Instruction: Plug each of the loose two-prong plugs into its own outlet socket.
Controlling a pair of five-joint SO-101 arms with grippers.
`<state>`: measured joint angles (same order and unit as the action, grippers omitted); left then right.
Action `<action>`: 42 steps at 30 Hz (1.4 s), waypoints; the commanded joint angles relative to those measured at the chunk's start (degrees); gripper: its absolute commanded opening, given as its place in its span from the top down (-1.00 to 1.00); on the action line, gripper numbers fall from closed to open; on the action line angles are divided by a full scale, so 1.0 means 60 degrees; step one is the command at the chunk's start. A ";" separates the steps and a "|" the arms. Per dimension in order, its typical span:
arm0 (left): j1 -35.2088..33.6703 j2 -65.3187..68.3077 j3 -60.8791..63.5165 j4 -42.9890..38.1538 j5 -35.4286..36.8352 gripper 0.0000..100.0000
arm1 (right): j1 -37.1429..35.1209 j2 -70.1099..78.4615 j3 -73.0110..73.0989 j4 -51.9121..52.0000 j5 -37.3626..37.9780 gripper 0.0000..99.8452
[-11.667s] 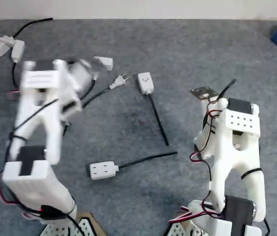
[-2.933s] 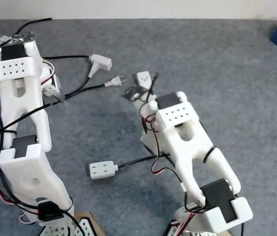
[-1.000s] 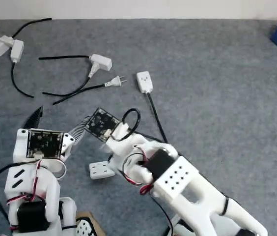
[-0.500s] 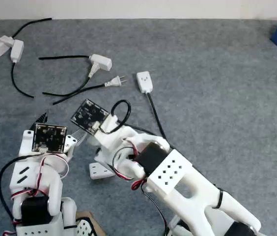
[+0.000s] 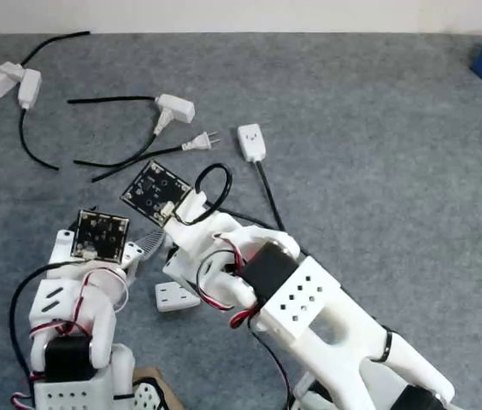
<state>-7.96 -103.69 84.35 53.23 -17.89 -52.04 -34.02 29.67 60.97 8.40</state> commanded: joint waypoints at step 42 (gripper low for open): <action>-0.8315 -0.0007 -0.0300 0.1187 -0.0278 0.20 | 0.1136 0.0168 -0.0652 0.3201 0.1260 0.44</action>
<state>-58.86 -103.60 85.76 49.89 -14.29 -43.87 -34.11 28.53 81.71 20.26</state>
